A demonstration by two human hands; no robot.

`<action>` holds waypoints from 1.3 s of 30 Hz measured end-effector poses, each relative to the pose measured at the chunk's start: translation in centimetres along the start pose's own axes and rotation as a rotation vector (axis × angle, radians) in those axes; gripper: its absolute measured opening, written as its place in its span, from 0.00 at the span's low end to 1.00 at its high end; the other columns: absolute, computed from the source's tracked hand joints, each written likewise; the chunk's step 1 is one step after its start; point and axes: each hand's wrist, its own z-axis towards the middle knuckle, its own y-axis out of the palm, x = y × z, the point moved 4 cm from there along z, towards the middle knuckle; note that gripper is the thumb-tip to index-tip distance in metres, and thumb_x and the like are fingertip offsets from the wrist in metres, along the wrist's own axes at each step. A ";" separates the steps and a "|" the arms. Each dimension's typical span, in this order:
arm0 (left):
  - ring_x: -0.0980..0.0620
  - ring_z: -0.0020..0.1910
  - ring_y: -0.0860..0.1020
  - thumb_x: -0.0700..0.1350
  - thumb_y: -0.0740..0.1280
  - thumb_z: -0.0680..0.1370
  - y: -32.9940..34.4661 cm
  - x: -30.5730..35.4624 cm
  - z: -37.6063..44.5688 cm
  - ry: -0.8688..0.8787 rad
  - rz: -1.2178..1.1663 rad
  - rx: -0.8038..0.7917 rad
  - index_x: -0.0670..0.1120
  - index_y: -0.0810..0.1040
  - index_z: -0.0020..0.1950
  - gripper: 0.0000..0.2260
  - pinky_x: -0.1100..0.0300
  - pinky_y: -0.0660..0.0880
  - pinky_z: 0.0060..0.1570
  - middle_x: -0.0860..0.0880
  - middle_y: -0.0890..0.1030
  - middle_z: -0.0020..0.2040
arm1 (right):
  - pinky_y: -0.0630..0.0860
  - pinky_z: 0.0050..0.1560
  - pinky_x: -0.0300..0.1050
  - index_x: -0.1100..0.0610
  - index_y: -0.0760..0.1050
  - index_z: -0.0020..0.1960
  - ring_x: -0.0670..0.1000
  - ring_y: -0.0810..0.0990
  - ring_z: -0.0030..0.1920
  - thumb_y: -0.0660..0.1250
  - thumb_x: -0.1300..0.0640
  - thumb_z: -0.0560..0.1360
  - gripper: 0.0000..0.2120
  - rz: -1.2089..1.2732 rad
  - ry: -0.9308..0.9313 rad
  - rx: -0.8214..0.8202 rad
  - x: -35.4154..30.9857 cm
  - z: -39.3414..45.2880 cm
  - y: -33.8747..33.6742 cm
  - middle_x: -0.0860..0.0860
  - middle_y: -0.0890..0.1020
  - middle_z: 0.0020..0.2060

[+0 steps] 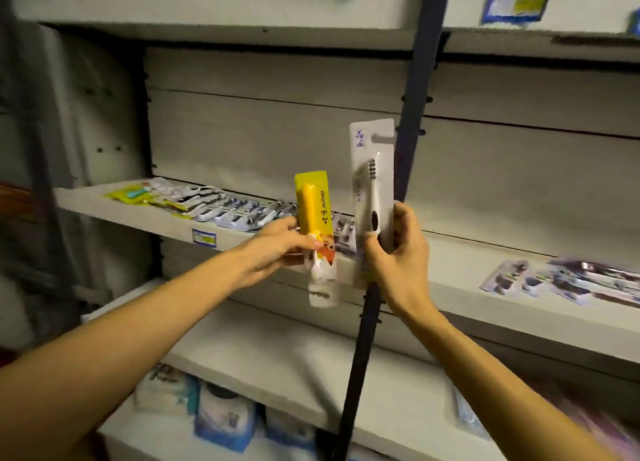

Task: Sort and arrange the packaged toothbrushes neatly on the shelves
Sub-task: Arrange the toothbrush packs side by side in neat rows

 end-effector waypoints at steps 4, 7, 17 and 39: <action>0.49 0.51 0.85 0.37 0.73 0.75 -7.5 -1.3 -0.8 -0.055 0.014 0.188 0.43 0.80 0.61 0.15 0.57 0.80 0.50 0.46 0.86 0.52 | 0.80 0.58 0.42 0.52 0.66 0.70 0.46 0.81 0.60 0.70 0.63 0.75 0.26 0.083 0.103 -0.165 1.6 0.6 7.9 0.48 0.79 0.63; 0.49 0.46 0.84 0.37 0.74 0.74 -12.7 -1.9 -0.9 -0.041 0.116 0.398 0.41 0.80 0.61 0.15 0.58 0.79 0.47 0.43 0.86 0.52 | 0.80 0.57 0.40 0.53 0.66 0.71 0.44 0.81 0.58 0.70 0.65 0.75 0.28 0.112 0.187 -0.183 3.5 1.7 12.7 0.50 0.79 0.62; 0.48 0.43 0.80 0.31 0.73 0.72 -26.6 2.5 4.4 0.066 0.338 0.607 0.45 0.76 0.49 0.13 0.65 0.76 0.36 0.44 0.83 0.46 | 0.77 0.46 0.33 0.53 0.66 0.68 0.44 0.80 0.50 0.71 0.70 0.72 0.30 0.239 0.375 -0.172 7.7 9.0 26.4 0.52 0.80 0.56; 0.43 0.53 0.80 0.49 0.70 0.69 -51.3 0.0 16.9 -0.044 1.059 0.487 0.51 0.83 0.54 0.14 0.52 0.79 0.50 0.48 0.85 0.52 | 0.74 0.30 0.28 0.48 0.69 0.55 0.37 0.81 0.37 0.69 0.66 0.76 0.16 -0.075 0.521 -0.231 11.5 15.8 44.3 0.42 0.78 0.45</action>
